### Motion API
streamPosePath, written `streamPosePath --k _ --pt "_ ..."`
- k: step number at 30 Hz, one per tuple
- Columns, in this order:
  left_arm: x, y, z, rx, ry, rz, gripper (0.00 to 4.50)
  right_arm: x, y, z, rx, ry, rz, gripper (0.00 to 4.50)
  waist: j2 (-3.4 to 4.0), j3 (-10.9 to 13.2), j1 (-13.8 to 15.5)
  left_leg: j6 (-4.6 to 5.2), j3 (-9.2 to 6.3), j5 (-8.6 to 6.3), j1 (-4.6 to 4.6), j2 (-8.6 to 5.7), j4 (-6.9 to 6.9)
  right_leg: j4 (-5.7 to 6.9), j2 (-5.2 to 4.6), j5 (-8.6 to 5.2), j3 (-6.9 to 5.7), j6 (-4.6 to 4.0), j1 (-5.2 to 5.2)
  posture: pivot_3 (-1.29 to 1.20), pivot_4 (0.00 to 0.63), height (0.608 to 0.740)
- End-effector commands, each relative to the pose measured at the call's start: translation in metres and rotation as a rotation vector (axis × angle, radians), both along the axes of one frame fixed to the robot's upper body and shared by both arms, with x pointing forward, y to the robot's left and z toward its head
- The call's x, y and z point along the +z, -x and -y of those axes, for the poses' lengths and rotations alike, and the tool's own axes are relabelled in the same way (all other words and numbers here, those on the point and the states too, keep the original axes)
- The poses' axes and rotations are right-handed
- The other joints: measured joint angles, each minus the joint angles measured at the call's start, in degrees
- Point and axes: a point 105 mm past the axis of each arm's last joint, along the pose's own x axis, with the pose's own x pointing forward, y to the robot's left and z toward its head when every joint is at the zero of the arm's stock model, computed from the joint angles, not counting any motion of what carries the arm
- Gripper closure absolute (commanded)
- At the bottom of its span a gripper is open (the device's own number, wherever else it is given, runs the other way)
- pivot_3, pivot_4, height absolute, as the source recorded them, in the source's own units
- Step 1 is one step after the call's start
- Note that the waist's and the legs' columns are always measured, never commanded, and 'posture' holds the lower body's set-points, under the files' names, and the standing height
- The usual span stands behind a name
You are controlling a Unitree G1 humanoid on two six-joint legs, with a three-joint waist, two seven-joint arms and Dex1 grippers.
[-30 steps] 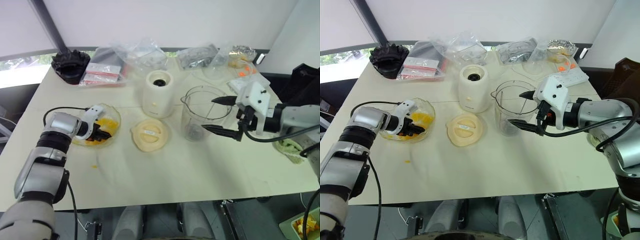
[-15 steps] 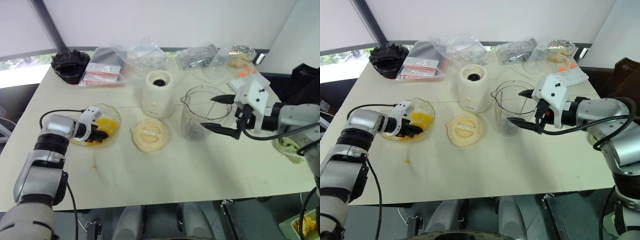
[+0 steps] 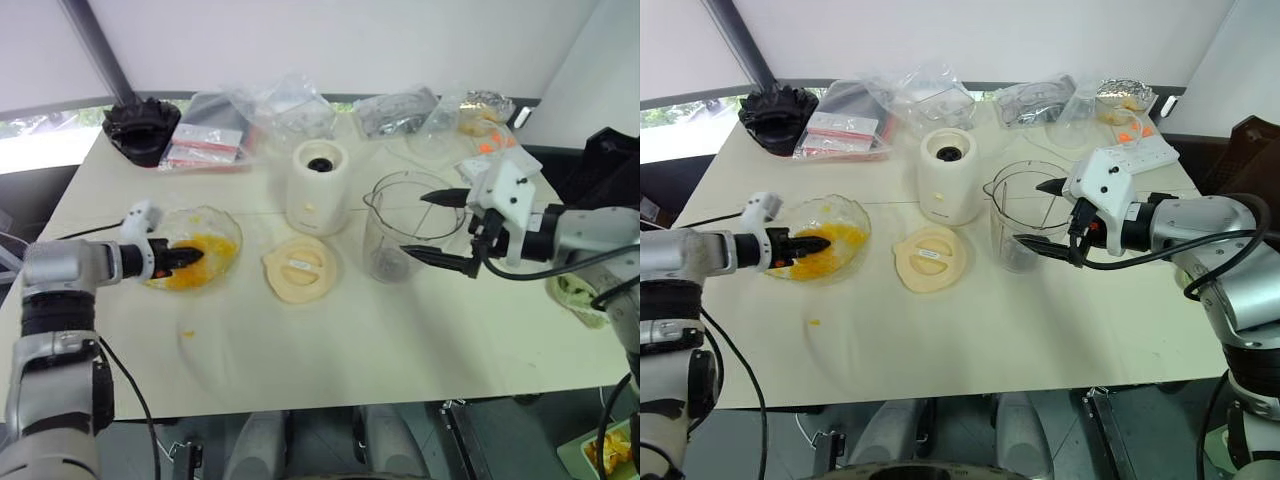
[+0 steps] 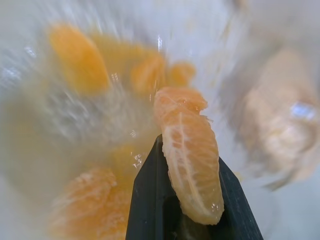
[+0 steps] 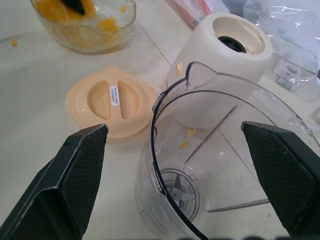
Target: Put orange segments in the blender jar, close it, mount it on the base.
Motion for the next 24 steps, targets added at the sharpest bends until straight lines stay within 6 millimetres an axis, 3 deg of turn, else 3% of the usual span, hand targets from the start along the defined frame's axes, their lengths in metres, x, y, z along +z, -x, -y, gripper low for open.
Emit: streamPosePath --k 1,5,14,19,24 --pt "0.035 0.000 -0.003 0.030 0.026 0.117 4.49 0.010 0.002 -0.001 0.011 0.006 0.048 0.00 0.00 0.0 0.1 0.00 0.00 0.00 0.00 -0.01 0.00 0.00 0.00 0.00 0.00 0.00 0.01 0.00 0.150 0.740" --pt "0.067 -0.005 0.004 0.033 0.023 0.232 4.49 0.012 0.003 0.002 0.002 0.010 0.051 0.00 -0.02 0.0 0.0 0.00 0.01 0.00 0.00 -0.02 0.00 -0.02 -0.02 0.00 0.01 0.00 0.01 0.00 0.150 0.740" --pt "0.111 -0.024 0.030 -0.004 0.049 0.378 4.49 0.014 0.002 0.004 -0.006 0.017 0.061 0.00 -0.11 0.1 0.0 -0.01 0.03 0.00 0.00 -0.13 0.00 -0.02 0.01 0.01 0.00 0.01 0.01 0.00 0.150 0.740" --pt "0.146 -0.033 0.073 -0.134 0.081 0.476 4.49 0.016 0.003 0.009 -0.037 0.013 0.066 0.00 -0.15 0.1 0.2 -0.01 0.05 0.00 -0.02 -0.16 0.00 -0.03 0.02 0.01 -0.02 0.02 0.04 0.00 0.150 0.740" --pt "0.185 -0.043 0.132 -0.302 0.120 0.598 4.49 0.014 0.012 0.013 -0.082 -0.003 0.064 0.00 -0.17 0.1 0.5 -0.01 0.07 0.00 -0.05 -0.21 0.02 -0.10 0.02 -0.01 -0.04 0.04 0.08 0.00 0.150 0.740"
